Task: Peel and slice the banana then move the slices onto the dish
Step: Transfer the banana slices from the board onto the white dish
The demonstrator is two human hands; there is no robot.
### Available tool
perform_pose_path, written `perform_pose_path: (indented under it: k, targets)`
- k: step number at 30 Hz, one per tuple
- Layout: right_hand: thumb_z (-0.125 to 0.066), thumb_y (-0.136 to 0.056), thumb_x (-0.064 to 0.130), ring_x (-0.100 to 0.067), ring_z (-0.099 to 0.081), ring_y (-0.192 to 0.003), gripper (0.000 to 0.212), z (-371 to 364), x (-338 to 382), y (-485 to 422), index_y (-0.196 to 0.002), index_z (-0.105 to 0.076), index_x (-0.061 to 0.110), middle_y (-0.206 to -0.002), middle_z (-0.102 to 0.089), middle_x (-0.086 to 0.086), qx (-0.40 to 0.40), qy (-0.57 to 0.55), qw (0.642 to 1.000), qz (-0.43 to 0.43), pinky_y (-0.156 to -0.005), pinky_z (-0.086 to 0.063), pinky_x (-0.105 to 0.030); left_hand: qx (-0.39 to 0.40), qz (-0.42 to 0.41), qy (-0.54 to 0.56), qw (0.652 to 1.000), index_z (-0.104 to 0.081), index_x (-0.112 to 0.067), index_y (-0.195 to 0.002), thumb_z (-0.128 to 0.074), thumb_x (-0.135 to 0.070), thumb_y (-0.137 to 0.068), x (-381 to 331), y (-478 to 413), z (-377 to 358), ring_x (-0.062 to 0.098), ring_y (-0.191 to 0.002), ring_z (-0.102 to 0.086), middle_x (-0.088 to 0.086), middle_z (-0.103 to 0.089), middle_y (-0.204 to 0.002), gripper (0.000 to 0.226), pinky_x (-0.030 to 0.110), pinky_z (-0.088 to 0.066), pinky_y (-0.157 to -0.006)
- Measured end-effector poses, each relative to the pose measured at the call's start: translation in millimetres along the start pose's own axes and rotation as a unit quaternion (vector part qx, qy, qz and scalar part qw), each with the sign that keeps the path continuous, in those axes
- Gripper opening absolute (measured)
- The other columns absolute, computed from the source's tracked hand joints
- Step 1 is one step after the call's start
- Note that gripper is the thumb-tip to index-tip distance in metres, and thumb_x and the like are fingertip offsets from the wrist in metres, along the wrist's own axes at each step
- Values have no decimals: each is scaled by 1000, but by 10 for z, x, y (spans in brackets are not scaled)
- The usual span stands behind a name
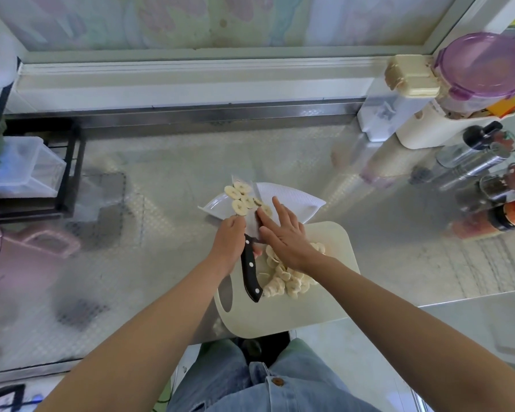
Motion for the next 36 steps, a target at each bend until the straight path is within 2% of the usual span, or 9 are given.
perform_pose_path:
  k: [2, 5, 11, 16, 19, 22, 26, 30, 36]
  targets:
    - [-20, -102, 47, -15, 12, -147, 51, -8, -79, -15, -152, -18, 35, -161, 13, 5, 5, 1, 1000, -26, -116, 3, -44, -15, 5, -10, 1000, -43, -12, -67, -27, -5, -87, 24, 38, 27, 24, -42, -47, 0, -47, -48, 27, 25, -38, -45]
    - [-20, -102, 47, -17, 8, -148, 53, 39, -141, -16, -152, -21, 28, -162, 7, 4, -5, 17, 999, -44, -117, 2, -44, -28, 7, -39, 999, -35, -16, -64, -28, -6, -89, 78, 66, 66, 26, -43, -50, -6, -40, -39, 28, 24, -36, -44]
    - [-20, -104, 40, -7, 9, -147, 51, 29, 122, -52, -153, -14, 28, -161, 7, 12, 11, 7, 998, 65, -115, -2, -36, -30, 1, -28, 999, -42, -13, -67, -29, -6, -90, 88, 156, 68, 23, -37, -47, 5, -51, -42, 28, 23, -36, -40]
    - [-17, -103, 43, -15, 10, -148, 56, 14, -12, -124, -153, -15, 18, -161, 10, 1, 22, 27, 999, -33, -117, -4, -43, -48, 17, -24, 998, -36, -11, -69, -28, -4, -87, 91, 180, 99, 25, -39, -48, 5, -43, -45, 21, 21, -36, -40]
    - [-17, -104, 42, -10, 3, -148, 54, 84, 115, -116, -154, -12, 22, -162, 4, 7, 9, -7, 999, 32, -118, -5, -39, -44, 22, -20, 999, -42, -6, -72, -28, -5, -89, 97, 204, 105, 22, -36, -47, 18, -49, -54, 22, 20, -36, -38]
    - [-16, -100, 43, -1, -5, -147, 56, 90, 363, -60, -153, -18, 25, -161, -8, 12, 19, -44, 990, 133, -115, -6, -27, -8, 26, 11, 1000, -57, 9, -90, -29, -7, -89, 106, 199, 76, 23, -40, -47, 35, -63, -77, 33, 22, -38, -42]
    - [-15, -101, 41, 2, -1, -146, 54, 34, 431, -22, -153, -18, 27, -160, -9, 14, 16, -11, 984, 175, -118, -5, -30, -8, 14, 7, 1000, -65, 5, -91, -28, -10, -88, 89, 197, 77, 25, -40, -48, 28, -65, -70, 40, 24, -40, -43]
    - [-17, -103, 37, 4, 5, -145, 50, 33, 507, -16, -153, -17, 30, -159, -4, 17, 5, 8, 977, 213, -116, 0, -24, -14, 10, -10, 1000, -66, 2, -90, -28, -13, -91, 87, 187, 101, 25, -39, -48, 22, -66, -64, 40, 25, -40, -42]
    - [-5, -96, 51, 2, 0, -146, 63, -35, 328, -52, -153, -17, 27, -160, -8, 15, 17, 60, 976, 208, -118, -5, -26, -9, 10, -16, 1000, -63, 1, -81, -27, -8, -88, 66, 214, 106, 26, -41, -49, 12, -62, -52, 38, 26, -41, -44]
Point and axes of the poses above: each hand's wrist, its own y-axis away from the middle knuckle, its own z-axis out of the back of the hand, x = y × z, the point moved 5 cm from there along -y, towards the middle knuckle
